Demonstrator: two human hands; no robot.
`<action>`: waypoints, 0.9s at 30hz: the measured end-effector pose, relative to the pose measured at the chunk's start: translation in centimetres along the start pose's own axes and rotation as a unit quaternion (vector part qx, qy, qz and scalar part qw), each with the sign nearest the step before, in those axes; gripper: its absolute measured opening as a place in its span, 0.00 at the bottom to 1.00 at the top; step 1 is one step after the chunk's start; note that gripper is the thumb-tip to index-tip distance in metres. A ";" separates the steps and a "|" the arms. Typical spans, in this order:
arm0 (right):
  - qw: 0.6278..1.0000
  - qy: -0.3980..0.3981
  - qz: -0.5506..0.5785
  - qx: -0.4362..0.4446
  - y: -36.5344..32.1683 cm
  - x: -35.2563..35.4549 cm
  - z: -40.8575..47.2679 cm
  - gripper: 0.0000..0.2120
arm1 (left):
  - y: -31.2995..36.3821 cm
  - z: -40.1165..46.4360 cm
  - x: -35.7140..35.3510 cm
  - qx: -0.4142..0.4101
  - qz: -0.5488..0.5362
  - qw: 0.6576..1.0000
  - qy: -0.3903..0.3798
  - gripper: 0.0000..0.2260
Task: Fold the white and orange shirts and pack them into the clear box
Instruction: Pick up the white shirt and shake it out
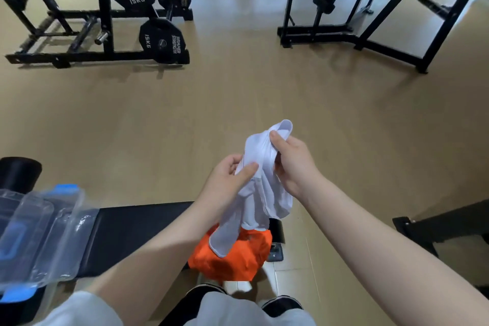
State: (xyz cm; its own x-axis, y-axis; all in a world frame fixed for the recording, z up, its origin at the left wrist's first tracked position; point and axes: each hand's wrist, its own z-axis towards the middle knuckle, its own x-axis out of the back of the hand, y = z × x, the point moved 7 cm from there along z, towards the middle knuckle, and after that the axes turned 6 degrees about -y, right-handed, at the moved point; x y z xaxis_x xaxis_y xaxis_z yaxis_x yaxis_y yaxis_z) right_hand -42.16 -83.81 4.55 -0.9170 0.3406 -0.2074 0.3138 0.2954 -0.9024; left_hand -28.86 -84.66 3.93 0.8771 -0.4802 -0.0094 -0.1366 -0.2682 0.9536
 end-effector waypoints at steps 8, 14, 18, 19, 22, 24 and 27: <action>0.994 0.013 -0.107 0.023 -0.6 2.9 -1.4 0.11 | 3.8 -2.3 2.1 -0.128 0.010 0.985 0.117 0.07; 0.944 -0.005 -0.268 0.191 -3.2 2.7 -4.7 0.14 | 7.1 -2.7 -0.5 -0.135 0.091 0.987 -0.005 0.05; 0.892 -0.186 -0.314 0.267 -5.3 -0.8 -7.3 0.14 | 7.5 -3.5 -2.0 -0.101 0.116 0.984 -0.087 0.02; 0.897 -0.190 -0.302 0.262 -5.4 -0.8 -7.6 0.13 | 7.6 -3.7 -1.9 -0.101 0.110 0.986 -0.079 0.03; 0.913 -0.171 -0.275 0.247 -5.2 -0.5 -7.8 0.10 | 7.7 -4.2 -1.5 -0.105 0.080 0.991 -0.030 0.04; 0.923 -0.167 -0.262 0.228 -4.7 -0.6 -8.0 0.10 | 7.1 -4.7 -1.4 -0.102 0.021 0.995 0.001 0.05; 0.945 -0.167 -0.198 0.201 -4.2 -0.9 -8.4 0.09 | 5.5 -5.7 -1.5 -0.102 -0.085 0.991 0.029 0.05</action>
State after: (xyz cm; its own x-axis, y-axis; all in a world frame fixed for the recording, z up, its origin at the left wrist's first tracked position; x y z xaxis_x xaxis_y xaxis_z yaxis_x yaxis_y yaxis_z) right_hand -40.59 -77.88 11.65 -0.9906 -0.0460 0.1288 -0.1268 -0.0456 -0.9909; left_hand -28.35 -80.65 10.88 0.9049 -0.3931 -0.1629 0.1055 -0.1635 0.9809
